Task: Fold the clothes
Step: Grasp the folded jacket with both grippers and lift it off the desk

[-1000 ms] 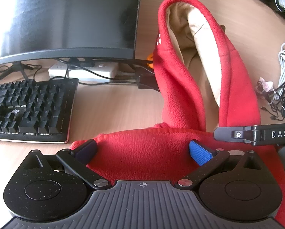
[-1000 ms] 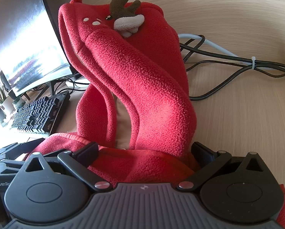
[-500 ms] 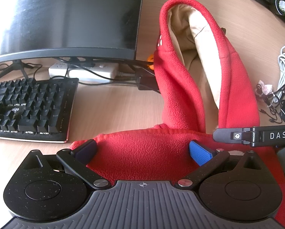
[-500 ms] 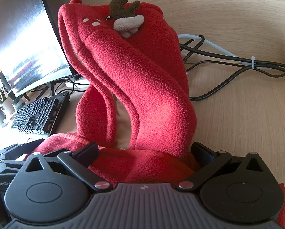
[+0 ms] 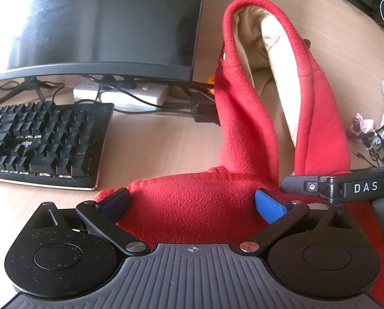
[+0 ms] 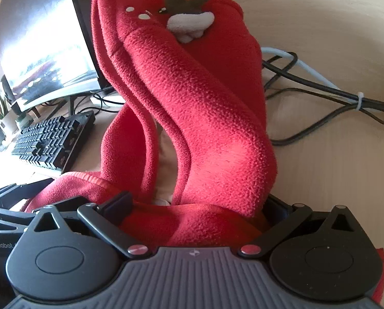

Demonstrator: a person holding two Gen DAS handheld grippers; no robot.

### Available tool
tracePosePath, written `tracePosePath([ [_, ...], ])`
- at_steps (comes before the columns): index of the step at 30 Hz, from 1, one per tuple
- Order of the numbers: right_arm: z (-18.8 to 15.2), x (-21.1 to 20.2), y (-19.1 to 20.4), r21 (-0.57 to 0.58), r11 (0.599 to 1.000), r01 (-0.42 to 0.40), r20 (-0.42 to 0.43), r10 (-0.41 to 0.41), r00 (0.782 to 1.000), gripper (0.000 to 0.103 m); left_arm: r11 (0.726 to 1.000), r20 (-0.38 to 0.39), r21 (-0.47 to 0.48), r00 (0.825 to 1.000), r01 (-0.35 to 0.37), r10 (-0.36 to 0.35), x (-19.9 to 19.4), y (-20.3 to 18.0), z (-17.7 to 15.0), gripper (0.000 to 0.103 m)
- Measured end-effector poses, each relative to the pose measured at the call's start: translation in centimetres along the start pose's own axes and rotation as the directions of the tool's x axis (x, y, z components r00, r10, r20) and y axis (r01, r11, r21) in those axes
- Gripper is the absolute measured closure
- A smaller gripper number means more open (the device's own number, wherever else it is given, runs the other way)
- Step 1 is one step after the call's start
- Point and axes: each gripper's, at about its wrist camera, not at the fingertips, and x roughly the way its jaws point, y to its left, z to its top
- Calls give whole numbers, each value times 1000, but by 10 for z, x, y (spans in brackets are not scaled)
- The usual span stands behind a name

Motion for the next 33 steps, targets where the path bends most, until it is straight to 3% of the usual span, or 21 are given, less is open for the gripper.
tracePosePath([
  [8, -7, -12, -1, 25, 997, -68, 14, 68, 998, 0, 1000, -3, 1, 1000, 2, -2, -1, 2, 1, 0],
  [13, -22, -39, 0, 62, 992, -106, 42, 104, 994, 0, 997, -21, 33, 997, 74, -73, -7, 6, -3, 0],
  [19, -18, -119, 30, -62, 998, -16, 191, 28, 981, 0, 996, -25, 16, 996, 87, -87, -5, 8, -3, 0],
  [21, -20, -122, 40, -76, 997, 5, 152, 6, 988, 0, 996, -24, 13, 996, 86, -86, -4, 7, -3, 0],
  [23, -21, -106, 48, -99, 994, 42, 28, -39, 999, 0, 996, -26, 10, 996, 83, -83, -4, 7, -2, 0],
  [25, -30, -82, 60, -187, 975, 118, -79, -135, 988, 0, 997, -41, 15, 996, 80, -80, -3, 6, 1, 0],
  [27, -41, -67, 73, -292, 929, 227, -70, -257, 964, 0, 996, -59, 16, 995, 82, -81, -4, 6, 4, 0],
  [29, -50, -64, 84, -293, 908, 299, 5, -311, 950, 0, 996, -43, -7, 995, 89, -89, -13, 12, 8, 0],
  [33, -46, -63, 74, -282, 927, 248, -22, -265, 964, 0, 993, 36, -82, 996, 87, -84, -53, 26, 13, 0],
])
